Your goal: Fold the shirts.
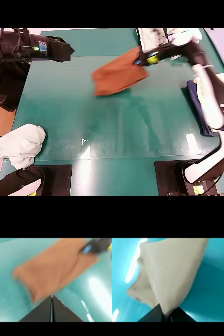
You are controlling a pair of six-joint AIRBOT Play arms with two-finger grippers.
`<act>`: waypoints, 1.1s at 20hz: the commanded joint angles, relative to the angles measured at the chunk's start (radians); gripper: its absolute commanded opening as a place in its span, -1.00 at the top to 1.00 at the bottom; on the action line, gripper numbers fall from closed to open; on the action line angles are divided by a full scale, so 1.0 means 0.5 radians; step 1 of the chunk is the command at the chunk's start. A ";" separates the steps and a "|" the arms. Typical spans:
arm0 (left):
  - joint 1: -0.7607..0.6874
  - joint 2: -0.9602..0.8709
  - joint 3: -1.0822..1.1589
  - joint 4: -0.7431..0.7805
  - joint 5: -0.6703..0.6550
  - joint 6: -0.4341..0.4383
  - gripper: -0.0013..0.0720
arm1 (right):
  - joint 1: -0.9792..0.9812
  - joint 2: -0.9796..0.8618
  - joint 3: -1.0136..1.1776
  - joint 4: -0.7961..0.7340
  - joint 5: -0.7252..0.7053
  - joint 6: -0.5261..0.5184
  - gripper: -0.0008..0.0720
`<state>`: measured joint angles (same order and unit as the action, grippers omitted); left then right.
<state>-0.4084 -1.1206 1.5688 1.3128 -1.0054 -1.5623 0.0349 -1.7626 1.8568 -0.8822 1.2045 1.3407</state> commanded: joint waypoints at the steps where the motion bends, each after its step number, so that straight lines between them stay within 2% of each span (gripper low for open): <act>1: -0.105 0.002 0.000 -0.001 0.008 -0.002 0.90 | -0.531 0.275 -0.055 -0.176 0.086 0.026 0.93; 5: -0.106 0.002 0.000 -0.053 0.011 -0.024 0.90 | -1.121 0.373 -0.073 -0.172 0.098 0.026 0.93; 9: -0.106 0.002 0.000 -0.085 0.043 -0.024 0.90 | -1.477 0.372 -0.073 -0.156 0.095 0.027 0.93; 14: -0.106 0.002 -0.001 -0.096 0.050 -0.065 0.90 | -1.553 0.383 -0.037 -0.154 -0.004 0.027 0.93; 20: -0.106 0.002 -0.001 -0.100 0.049 -0.069 0.90 | -1.477 0.389 0.436 -0.159 -0.036 0.027 0.93; 22: -0.106 0.002 -0.001 -0.101 0.031 -0.069 0.90 | -1.489 0.463 0.390 -0.165 -0.083 0.027 0.93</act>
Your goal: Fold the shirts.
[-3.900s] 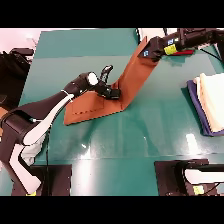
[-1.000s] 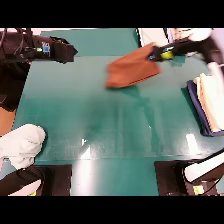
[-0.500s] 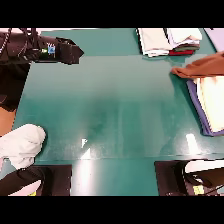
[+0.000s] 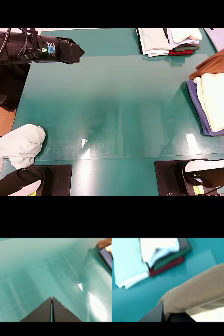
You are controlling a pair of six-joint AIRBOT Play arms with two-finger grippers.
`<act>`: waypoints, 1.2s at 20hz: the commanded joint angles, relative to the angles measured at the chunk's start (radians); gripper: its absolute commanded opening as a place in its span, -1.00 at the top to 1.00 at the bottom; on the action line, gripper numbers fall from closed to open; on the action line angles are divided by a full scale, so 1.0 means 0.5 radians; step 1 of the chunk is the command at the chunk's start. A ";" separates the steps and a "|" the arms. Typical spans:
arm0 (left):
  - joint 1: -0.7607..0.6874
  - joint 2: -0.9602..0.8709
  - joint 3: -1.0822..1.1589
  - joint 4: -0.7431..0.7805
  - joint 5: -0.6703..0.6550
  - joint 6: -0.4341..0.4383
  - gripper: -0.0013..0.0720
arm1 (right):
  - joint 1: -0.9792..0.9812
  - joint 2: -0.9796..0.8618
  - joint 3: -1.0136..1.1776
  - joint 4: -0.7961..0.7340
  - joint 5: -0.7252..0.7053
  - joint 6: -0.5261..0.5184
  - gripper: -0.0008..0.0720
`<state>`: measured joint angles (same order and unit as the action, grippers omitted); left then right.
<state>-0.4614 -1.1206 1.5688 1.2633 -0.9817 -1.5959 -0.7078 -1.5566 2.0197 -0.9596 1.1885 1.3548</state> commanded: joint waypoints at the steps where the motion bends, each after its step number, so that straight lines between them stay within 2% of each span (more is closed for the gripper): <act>1: 0.000 0.002 -0.001 -0.002 -0.031 -0.002 0.90 | -0.025 0.114 -0.024 -0.011 -0.091 -0.002 0.93; 6: 0.000 0.002 -0.001 -0.002 -0.072 0.000 0.90 | -0.191 0.398 -0.423 -0.035 -0.061 -0.047 0.93; 13: 0.000 0.002 -0.001 -0.006 -0.123 0.016 0.90 | -0.453 0.843 -1.308 -0.404 0.066 -0.179 0.93; 17: 0.000 0.002 -0.001 -0.008 -0.172 0.067 0.90 | -0.611 1.022 -1.720 -0.633 0.132 -0.185 0.88; 18: 0.000 0.002 -0.001 -0.008 -0.177 0.067 0.90 | -0.651 1.047 -1.786 -0.666 0.144 -0.185 0.51; 19: 0.000 0.002 -0.001 -0.008 -0.179 0.067 0.90 | -0.691 1.064 -1.834 -0.678 0.136 -0.185 0.03; 20: 0.000 0.002 -0.001 -0.008 -0.179 0.067 0.90 | -0.737 1.080 -1.868 -0.706 0.138 -0.184 -0.30; 21: 0.000 0.002 -0.001 -0.008 -0.179 0.067 0.90 | -0.780 1.093 -1.884 -0.702 0.140 -0.182 -0.47; 24: 0.000 0.002 -0.001 -0.014 -0.178 0.072 0.90 | -0.845 1.125 -1.828 -0.696 0.181 -0.182 -0.49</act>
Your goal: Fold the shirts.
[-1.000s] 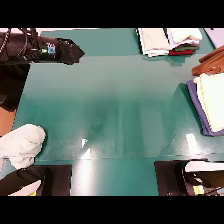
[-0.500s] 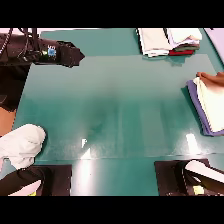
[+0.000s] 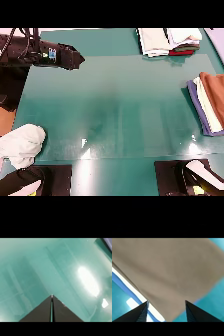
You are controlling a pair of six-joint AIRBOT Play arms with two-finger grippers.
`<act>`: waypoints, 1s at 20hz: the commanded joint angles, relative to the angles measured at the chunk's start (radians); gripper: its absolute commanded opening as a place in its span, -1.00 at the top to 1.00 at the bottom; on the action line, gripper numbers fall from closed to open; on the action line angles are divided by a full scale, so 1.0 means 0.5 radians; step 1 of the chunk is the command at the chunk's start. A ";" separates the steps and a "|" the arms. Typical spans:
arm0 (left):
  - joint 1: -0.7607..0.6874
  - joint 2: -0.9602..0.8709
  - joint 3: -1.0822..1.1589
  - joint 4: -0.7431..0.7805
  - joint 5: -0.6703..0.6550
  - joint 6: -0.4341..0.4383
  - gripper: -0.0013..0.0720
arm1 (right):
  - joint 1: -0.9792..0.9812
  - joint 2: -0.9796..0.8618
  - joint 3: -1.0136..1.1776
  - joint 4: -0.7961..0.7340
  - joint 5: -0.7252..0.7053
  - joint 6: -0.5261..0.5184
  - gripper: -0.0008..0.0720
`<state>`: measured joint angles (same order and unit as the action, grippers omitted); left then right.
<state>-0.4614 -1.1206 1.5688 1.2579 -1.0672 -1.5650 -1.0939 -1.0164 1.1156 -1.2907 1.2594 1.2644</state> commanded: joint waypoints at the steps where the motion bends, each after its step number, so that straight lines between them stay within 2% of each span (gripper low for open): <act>1: 0.000 0.002 -0.001 -0.004 -0.008 0.031 0.90 | -0.063 0.068 0.015 0.021 0.028 -0.002 -0.49; 4: 0.000 0.002 -0.001 -0.007 -0.005 0.043 0.89 | 0.087 0.123 0.124 0.416 -0.060 -0.002 -0.49; 7: 0.000 0.002 -0.001 -0.007 -0.001 0.042 0.89 | 0.496 0.178 0.144 0.819 -0.061 -0.002 -0.48; 11: 0.000 0.002 0.000 -0.004 -0.002 0.043 0.89 | 1.290 0.187 0.082 0.832 -0.069 -0.002 -0.47; 13: 0.000 0.002 0.000 -0.004 -0.002 0.043 0.89 | 1.675 0.187 0.056 0.755 -0.122 -0.002 -0.40; 16: 0.000 0.002 0.000 -0.005 0.014 0.042 0.89 | 2.124 0.187 0.057 0.620 -0.242 -0.002 0.09; 17: 0.000 0.002 0.000 -0.005 0.024 0.043 0.89 | 2.249 0.187 0.057 0.571 -0.283 -0.003 0.32; 19: 0.000 0.002 0.000 -0.005 0.024 0.042 0.89 | 2.435 0.187 0.057 0.505 -0.334 -0.002 0.93; 20: 0.000 0.002 0.000 -0.006 0.024 0.042 0.89 | 2.501 0.187 0.057 0.490 -0.346 -0.002 0.92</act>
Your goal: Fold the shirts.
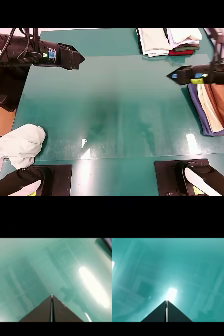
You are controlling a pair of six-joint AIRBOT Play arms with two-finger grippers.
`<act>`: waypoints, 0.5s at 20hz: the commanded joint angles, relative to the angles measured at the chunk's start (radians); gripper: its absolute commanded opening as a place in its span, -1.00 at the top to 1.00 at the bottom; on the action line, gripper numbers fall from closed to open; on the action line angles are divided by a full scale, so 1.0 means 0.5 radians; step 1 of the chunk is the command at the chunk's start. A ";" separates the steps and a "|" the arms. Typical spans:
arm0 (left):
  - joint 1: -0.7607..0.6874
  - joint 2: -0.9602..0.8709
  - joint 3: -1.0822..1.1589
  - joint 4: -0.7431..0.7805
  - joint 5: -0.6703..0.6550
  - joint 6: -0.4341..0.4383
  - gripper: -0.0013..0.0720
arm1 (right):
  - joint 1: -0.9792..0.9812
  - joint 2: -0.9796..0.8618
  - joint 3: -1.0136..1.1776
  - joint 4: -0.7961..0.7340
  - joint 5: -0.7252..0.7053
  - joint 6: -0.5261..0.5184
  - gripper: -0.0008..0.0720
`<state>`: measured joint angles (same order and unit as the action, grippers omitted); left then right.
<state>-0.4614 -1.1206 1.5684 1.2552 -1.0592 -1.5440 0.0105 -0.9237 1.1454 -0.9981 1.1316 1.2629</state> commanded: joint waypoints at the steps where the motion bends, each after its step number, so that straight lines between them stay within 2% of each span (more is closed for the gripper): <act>1: 0.000 0.002 0.001 -0.001 0.008 0.000 0.89 | 0.343 0.002 -0.002 -0.098 -0.104 0.001 0.93; 10: 0.000 0.002 0.001 -0.001 0.008 0.000 0.89 | 0.417 0.002 -0.002 -0.098 -0.025 0.002 0.93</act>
<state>-0.4614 -1.1206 1.5688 1.2549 -1.0554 -1.5440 0.2096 -0.9237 1.1446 -1.0454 1.0962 1.2629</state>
